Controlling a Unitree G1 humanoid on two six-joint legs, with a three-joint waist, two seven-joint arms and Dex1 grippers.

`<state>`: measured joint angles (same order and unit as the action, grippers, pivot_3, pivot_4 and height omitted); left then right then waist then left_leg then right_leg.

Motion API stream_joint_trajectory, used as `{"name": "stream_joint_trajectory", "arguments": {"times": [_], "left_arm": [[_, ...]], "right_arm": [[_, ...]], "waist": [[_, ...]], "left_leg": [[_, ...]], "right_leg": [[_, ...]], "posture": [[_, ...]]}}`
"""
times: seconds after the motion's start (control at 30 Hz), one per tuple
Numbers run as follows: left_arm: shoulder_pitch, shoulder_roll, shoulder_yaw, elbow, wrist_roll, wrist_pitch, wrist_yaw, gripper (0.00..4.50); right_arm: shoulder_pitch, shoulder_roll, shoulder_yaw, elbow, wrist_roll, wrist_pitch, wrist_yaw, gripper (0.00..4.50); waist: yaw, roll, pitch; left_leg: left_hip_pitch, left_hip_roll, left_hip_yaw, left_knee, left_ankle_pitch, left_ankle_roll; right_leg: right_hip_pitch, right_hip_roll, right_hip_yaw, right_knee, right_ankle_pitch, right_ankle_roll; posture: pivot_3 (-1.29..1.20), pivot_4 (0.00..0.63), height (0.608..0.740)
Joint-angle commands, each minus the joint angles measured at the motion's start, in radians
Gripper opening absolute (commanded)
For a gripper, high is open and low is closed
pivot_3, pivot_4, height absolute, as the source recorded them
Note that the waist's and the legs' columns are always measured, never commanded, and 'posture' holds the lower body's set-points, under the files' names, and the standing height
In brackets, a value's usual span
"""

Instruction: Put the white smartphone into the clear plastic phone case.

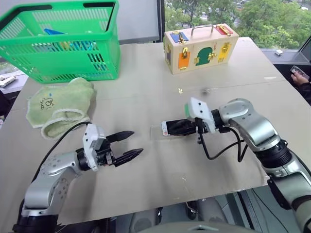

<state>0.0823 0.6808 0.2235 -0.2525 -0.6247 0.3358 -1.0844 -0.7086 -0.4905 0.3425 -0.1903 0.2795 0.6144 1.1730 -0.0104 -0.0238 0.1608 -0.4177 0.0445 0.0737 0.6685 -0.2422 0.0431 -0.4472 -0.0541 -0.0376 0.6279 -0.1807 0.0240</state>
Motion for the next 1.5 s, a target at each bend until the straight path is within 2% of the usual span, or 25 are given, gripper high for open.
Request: {"name": "stream_joint_trajectory", "arguments": {"times": [0.03, 0.07, 0.1, 0.23, 0.37, 0.4, 0.47, 0.53, 0.6, 0.67, 0.7, 0.93, 1.3, 1.5], "left_arm": [[-0.026, -0.002, -0.006, 0.003, 0.003, -0.008, 0.006, 4.15], [-0.030, -0.003, -0.007, 0.003, 0.003, -0.006, 0.006, 4.15], [-0.035, -0.004, -0.008, 0.003, 0.003, -0.004, 0.007, 4.15], [-0.045, -0.010, -0.008, 0.000, 0.001, -0.002, 0.014, 4.15], [-0.043, -0.015, -0.003, -0.004, -0.014, 0.003, 0.019, 4.15], [-0.040, -0.016, -0.001, -0.006, -0.018, 0.004, 0.019, 3.54], [-0.036, -0.013, 0.002, -0.006, -0.013, 0.005, 0.023, 2.84], [-0.032, -0.008, 0.002, -0.002, -0.001, 0.001, 0.026, 1.91], [-0.031, -0.006, 0.002, 0.004, 0.009, -0.005, 0.028, 1.00], [-0.040, 0.001, -0.020, 0.041, 0.079, -0.027, 0.061, 0.17], [-0.044, 0.000, -0.029, 0.053, 0.102, -0.031, 0.077, 0.06], [-0.085, -0.002, -0.136, 0.089, 0.263, 0.018, 0.209, 0.06], [-0.105, -0.019, -0.179, 0.089, 0.267, 0.042, 0.202, 0.06], [-0.113, -0.025, -0.194, 0.078, 0.259, 0.056, 0.185, 0.06]], "right_arm": [[-0.032, 0.021, -0.053, -0.014, -0.030, -0.001, -0.117, 2.45], [-0.043, 0.033, -0.057, 0.010, -0.050, -0.006, -0.160, 3.01], [-0.051, 0.035, -0.054, 0.036, -0.072, -0.018, -0.186, 3.39], [-0.069, 0.038, -0.034, 0.128, -0.154, -0.082, -0.260, 3.39], [-0.080, 0.055, -0.040, 0.172, -0.162, -0.103, -0.274, 2.21], [-0.080, 0.057, -0.039, 0.178, -0.165, -0.109, -0.276, 1.67], [-0.076, 0.055, -0.030, 0.195, -0.182, -0.132, -0.280, 0.72], [-0.072, 0.055, -0.026, 0.212, -0.199, -0.152, -0.286, 0.00], [-0.071, 0.057, -0.024, 0.225, -0.211, -0.165, -0.289, 0.00], [-0.070, 0.055, -0.012, 0.260, -0.236, -0.195, -0.296, 0.00], [-0.071, 0.054, -0.004, 0.275, -0.250, -0.210, -0.298, 0.00], [-0.078, 0.041, 0.049, 0.359, -0.338, -0.302, -0.269, 0.00], [-0.141, 0.067, 0.109, 0.453, -0.430, -0.395, -0.234, 0.00], [-0.239, 0.116, 0.155, 0.627, -0.437, -0.501, -0.113, 0.00]], "waist": [[0.000, 0.000, 0.000], [-0.001, 0.000, 0.000], [-0.002, 0.000, 0.000], [-0.002, 0.000, 0.000], [-0.003, 0.000, 0.000], [-0.003, 0.000, 0.000], [-0.003, 0.000, 0.000], [-0.003, 0.000, 0.000], [-0.003, 0.000, 0.000], [-0.003, 0.000, 0.000], [-0.003, 0.000, 0.000], [-0.002, 0.000, 0.000], [0.000, 0.001, 0.000], [0.000, 0.001, 0.000]], "left_leg": [[0.000, 0.000, 0.000, 0.000, 0.000, 0.000], [0.000, 0.000, 0.000, 0.000, 0.000, 0.000], [0.000, 0.000, 0.000, 0.000, 0.000, 0.000], [0.000, 0.000, 0.000, 0.000, 0.000, 0.000], [-0.001, -0.001, 0.001, -0.001, 0.000, 0.000], [-0.001, -0.001, 0.001, -0.001, 0.000, 0.000], [-0.001, -0.001, 0.001, -0.001, 0.000, 0.000], [-0.001, -0.001, 0.001, -0.001, 0.000, 0.000], [-0.001, -0.001, 0.000, 0.000, 0.000, 0.000], [-0.001, -0.001, 0.001, 0.000, 0.000, 0.000], [-0.001, -0.001, 0.000, 0.000, 0.000, 0.000], [-0.001, -0.002, 0.001, 0.000, 0.000, 0.000], [0.000, -0.001, 0.001, 0.000, 0.000, 0.000], [0.000, -0.002, 0.001, 0.000, 0.000, 0.000]], "right_leg": [[0.000, 0.000, 0.000, 0.000, 0.000, 0.000], [0.000, 0.000, 0.000, 0.000, 0.000, 0.000], [0.000, 0.000, 0.000, 0.000, 0.000, -0.001], [0.000, 0.000, 0.000, 0.000, 0.001, -0.002], [0.000, 0.000, 0.000, 0.000, 0.002, -0.003], [0.000, 0.001, 0.000, 0.000, 0.002, -0.003], [0.000, 0.001, 0.000, 0.000, 0.002, -0.003], [0.000, 0.001, 0.000, 0.000, 0.001, -0.001], [0.000, 0.001, 0.000, 0.000, 0.000, -0.001], [0.000, 0.001, 0.000, 0.000, 0.000, -0.001], [0.000, 0.001, 0.000, 0.000, 0.000, -0.001], [0.000, 0.001, 0.000, 0.000, 0.001, -0.001], [0.000, 0.001, 0.001, 0.001, 0.001, -0.001], [0.000, 0.001, 0.001, 0.001, 0.001, -0.002]], "posture": [[0.00, 0.150, 0.740], [0.00, 0.150, 0.740], [0.00, 0.150, 0.740], [0.00, 0.150, 0.740], [0.00, 0.150, 0.740], [0.00, 0.150, 0.740], [0.00, 0.150, 0.740], [0.00, 0.150, 0.740], [0.00, 0.150, 0.740], [0.00, 0.150, 0.740], [0.00, 0.150, 0.740], [0.00, 0.150, 0.740], [0.00, 0.150, 0.740], [0.00, 0.150, 0.740]]}}
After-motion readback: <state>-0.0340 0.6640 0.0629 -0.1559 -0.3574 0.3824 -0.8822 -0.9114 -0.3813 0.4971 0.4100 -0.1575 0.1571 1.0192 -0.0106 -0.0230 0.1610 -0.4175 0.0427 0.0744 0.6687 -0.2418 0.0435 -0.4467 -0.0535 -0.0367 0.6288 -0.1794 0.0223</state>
